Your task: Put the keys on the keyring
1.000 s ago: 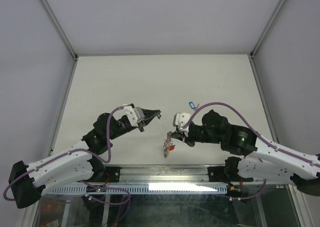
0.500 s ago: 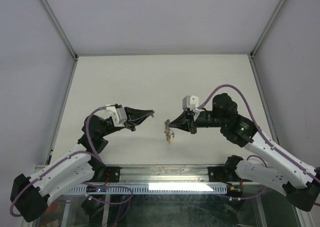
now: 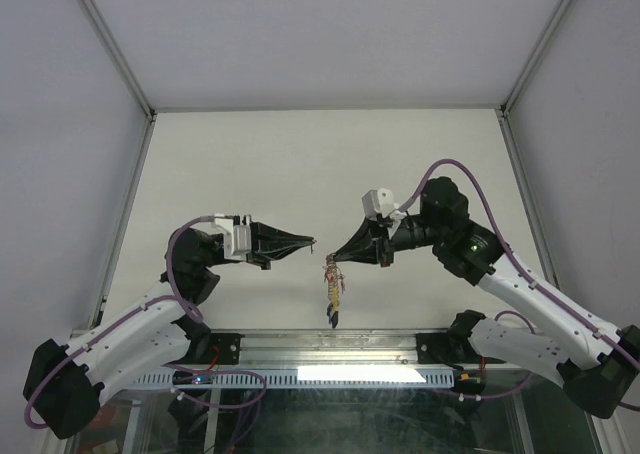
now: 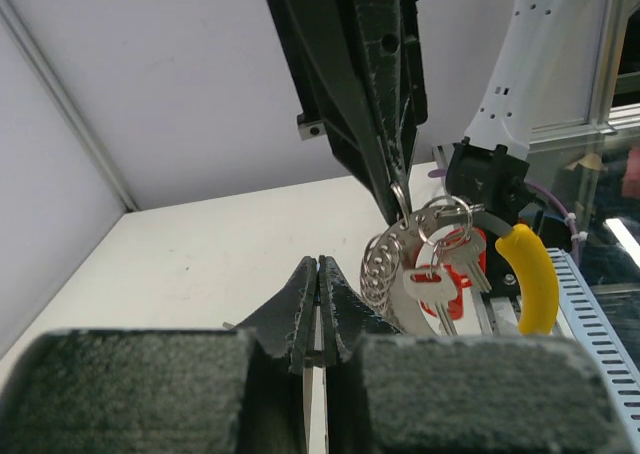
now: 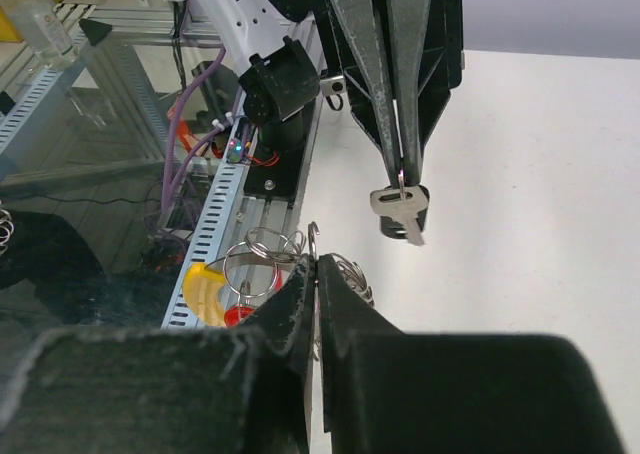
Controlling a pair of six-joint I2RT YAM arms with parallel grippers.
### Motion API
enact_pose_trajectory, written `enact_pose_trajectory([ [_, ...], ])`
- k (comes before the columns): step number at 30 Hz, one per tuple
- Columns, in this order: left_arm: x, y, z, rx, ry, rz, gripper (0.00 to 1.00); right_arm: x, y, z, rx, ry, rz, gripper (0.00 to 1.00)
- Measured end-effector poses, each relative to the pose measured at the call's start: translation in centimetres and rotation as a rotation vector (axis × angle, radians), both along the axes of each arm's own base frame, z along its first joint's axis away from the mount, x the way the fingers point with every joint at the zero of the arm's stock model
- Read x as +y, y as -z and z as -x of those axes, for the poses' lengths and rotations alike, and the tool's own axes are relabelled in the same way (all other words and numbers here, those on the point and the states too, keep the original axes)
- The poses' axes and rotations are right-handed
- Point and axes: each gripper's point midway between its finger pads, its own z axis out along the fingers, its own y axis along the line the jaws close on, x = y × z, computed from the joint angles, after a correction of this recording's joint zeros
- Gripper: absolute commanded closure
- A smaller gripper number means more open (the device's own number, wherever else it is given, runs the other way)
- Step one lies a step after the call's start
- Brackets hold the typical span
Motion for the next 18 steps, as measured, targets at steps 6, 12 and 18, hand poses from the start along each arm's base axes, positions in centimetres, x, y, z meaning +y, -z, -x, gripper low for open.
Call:
enact_pose_trajectory([
  [6,0.0,-0.3,0.7,-0.037,0.032,-0.007,1.00,0.8,0.7,-0.2,0.027,-0.024,0.030,1.00],
  [12,0.3,-1.1,1.1,-0.095,0.030,-0.009,1.00,2.0,1.0,1.1,-0.102,-0.040,0.039,1.00],
  [18,0.3,-0.9,1.4,-0.129,0.045,-0.039,1.00,2.3,1.2,0.9,-0.264,-0.014,0.033,1.00],
])
